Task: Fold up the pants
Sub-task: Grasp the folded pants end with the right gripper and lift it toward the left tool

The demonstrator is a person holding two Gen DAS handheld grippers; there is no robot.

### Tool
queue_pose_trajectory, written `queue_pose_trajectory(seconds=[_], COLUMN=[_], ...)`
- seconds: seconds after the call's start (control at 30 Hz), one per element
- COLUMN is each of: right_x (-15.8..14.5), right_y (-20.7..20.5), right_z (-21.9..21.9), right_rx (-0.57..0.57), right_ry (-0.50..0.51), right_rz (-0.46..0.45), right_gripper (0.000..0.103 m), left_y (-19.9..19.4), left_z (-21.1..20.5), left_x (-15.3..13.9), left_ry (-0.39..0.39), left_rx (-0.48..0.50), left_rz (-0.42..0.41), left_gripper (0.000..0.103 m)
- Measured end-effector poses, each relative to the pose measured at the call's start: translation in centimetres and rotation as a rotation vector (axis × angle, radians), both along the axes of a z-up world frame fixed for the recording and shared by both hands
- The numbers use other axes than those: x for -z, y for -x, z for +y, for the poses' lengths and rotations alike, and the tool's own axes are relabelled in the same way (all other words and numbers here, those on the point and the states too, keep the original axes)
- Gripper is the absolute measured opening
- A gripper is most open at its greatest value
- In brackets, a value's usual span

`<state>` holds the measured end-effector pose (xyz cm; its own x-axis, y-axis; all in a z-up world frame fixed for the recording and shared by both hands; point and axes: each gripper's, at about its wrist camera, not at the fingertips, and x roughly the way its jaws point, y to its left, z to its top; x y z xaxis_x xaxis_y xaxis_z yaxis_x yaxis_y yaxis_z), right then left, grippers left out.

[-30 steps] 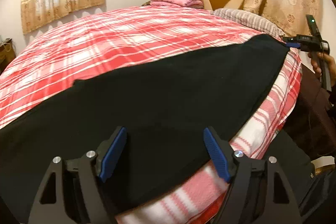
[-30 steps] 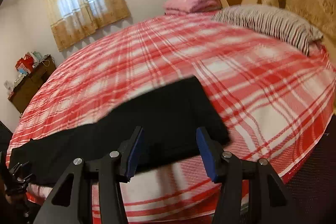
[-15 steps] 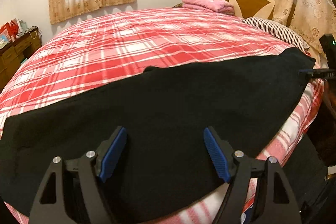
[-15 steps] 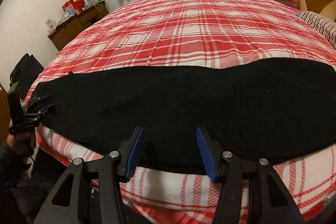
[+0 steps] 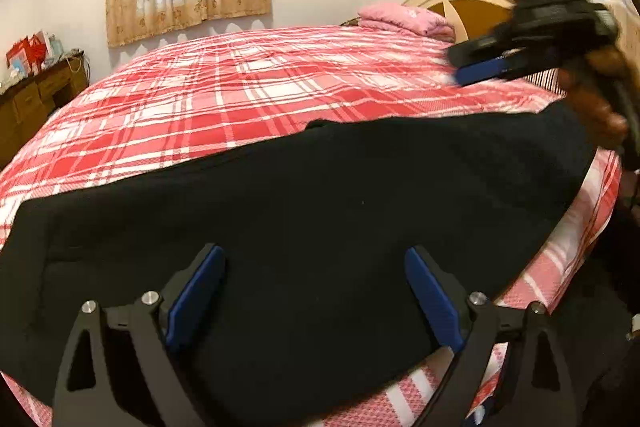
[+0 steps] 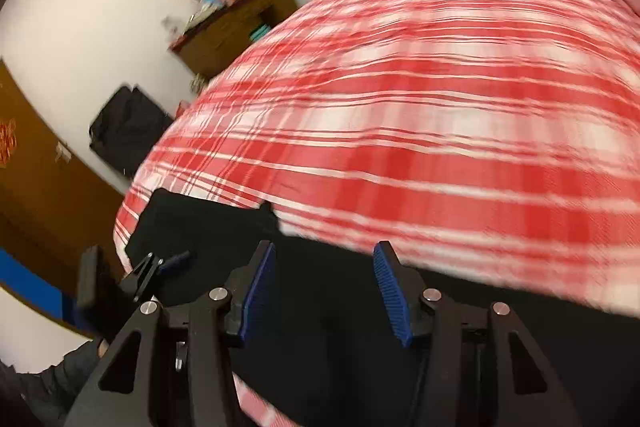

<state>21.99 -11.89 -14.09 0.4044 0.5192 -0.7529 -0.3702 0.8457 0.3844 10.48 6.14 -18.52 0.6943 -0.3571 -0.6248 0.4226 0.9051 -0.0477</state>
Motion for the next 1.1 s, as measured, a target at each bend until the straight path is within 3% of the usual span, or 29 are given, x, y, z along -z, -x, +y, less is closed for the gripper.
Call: queue_pose_trajectory(seconds=[0.2, 0.33, 0.47, 0.53, 0.7, 0.8, 0.93, 1.0, 1.1], right_x=[3.2, 5.5, 6.8, 6.7, 3.7, 2.1, 4.4, 5.7, 4.9], right_y=[-4.1, -6.0, -6.7, -6.3, -4.7, -4.2, -5.0, -5.1, -4.6], right_z=[5.1, 6.2, 6.5, 6.6, 6.6, 7.3, 8.9, 8.4, 7.4], right_rx=[-0.016, 0.008, 0.002, 0.012, 0.006, 0.01, 0.025, 0.026, 0.031], right_ry=[-0.061, -0.134, -0.251, -0.232, -0.256, -0.19, -0.014, -0.021, -0.043], right_rz=[0.113, 0.242, 0.338, 0.323, 0.195, 0.114, 0.085, 0.1, 0.07], right_gripper=[0.046, 0.04, 0.023, 0.007, 0.005, 0.004, 0.004, 0.004, 0.008], left_y=[0.1, 0.2, 0.1, 0.1, -0.1, -0.3, -0.3, -0.5, -0.8], left_z=[0.3, 0.0, 0.0, 0.1, 0.4, 0.2, -0.6, -0.4, 0.1], left_x=[0.2, 0.6, 0.6, 0.6, 0.2, 0.6, 1.0, 0.8, 0.5], left_ry=[0.0, -0.011, -0.009, -0.006, 0.013, -0.006, -0.067, -0.052, -0.018], left_rx=[-0.004, 0.0, 0.003, 0.002, -0.011, -0.011, -0.004, -0.002, -0.003], left_rz=[-0.014, -0.03, -0.034, -0.035, -0.032, -0.034, -0.051, -0.042, -0.033], left_gripper=[0.095, 0.099, 0.1, 0.1, 0.1, 0.101, 0.103, 0.103, 0.103])
